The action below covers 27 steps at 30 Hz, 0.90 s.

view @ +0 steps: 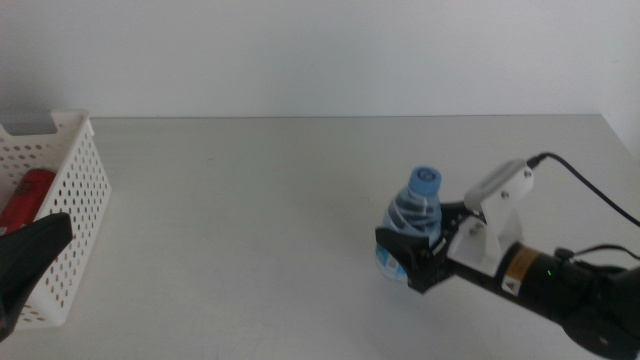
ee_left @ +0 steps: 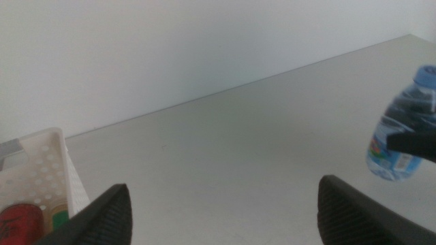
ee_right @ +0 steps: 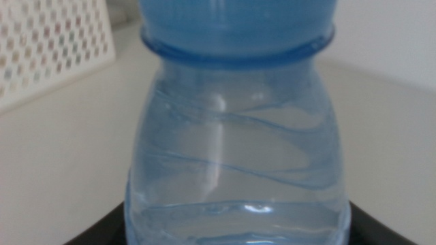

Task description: Use arms to grab the bottles and put them into the dustbin to the left of the table.

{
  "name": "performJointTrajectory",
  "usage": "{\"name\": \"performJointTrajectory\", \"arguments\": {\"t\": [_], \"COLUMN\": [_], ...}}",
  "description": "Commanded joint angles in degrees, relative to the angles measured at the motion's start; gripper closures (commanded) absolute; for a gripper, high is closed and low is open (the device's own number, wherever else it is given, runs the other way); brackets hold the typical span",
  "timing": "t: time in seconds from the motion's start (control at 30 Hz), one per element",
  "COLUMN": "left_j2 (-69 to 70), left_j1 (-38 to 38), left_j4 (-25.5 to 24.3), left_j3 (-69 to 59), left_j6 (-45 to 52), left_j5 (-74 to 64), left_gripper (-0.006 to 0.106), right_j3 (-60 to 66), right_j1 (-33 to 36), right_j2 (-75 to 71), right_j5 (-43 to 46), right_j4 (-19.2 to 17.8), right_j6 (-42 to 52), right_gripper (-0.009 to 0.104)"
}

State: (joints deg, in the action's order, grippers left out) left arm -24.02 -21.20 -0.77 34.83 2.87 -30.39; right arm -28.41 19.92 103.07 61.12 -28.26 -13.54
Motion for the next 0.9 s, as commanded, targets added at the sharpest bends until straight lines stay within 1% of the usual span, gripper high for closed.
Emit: {"name": "performJointTrajectory", "arguments": {"t": [0.0,0.17,0.27,0.33,0.4,0.57,0.7,0.87], "left_j2": [-0.41,-0.41,-0.41,-0.41,-0.41,-0.41,-0.41,-0.41], "left_j1": [-0.19,-0.19,-0.19,-0.19,-0.19,-0.19,-0.19,-0.19], "left_j4": [0.44,0.44,0.44,0.44,0.44,0.44,0.44,0.44], "left_j3": [1.28,1.28,1.28,1.28,1.28,1.28,1.28,1.28], "left_j6": [-0.22,-0.22,-0.22,-0.22,-0.22,-0.22,-0.22,-0.22], "left_j5": [4.11,4.11,4.11,4.11,4.11,4.11,4.11,4.11], "left_gripper": [0.007,0.007,0.007,0.007,0.007,0.007,0.007,0.007], "right_j3": [-8.19,-27.6,-38.08,-43.99,-49.52,-58.34,-60.97,-60.82], "right_j1": [0.12,1.01,2.65,3.75,4.71,6.92,8.11,9.19], "right_j2": [-2.63,1.47,6.37,9.89,13.4,20.25,22.83,24.02], "right_j5": [4.46,-11.1,-16.12,-18.32,-19.09,-19.7,-19.8,-19.89], "right_j4": [-0.18,-4.1,-7.25,-8.97,-10.22,-10.38,-10.38,-10.45], "right_j6": [-4.65,-10.92,-15.75,-17.38,-18.17,-18.23,-17.91,-17.23], "right_gripper": [0.096,0.096,0.096,0.096,0.096,0.096,0.096,0.096]}}
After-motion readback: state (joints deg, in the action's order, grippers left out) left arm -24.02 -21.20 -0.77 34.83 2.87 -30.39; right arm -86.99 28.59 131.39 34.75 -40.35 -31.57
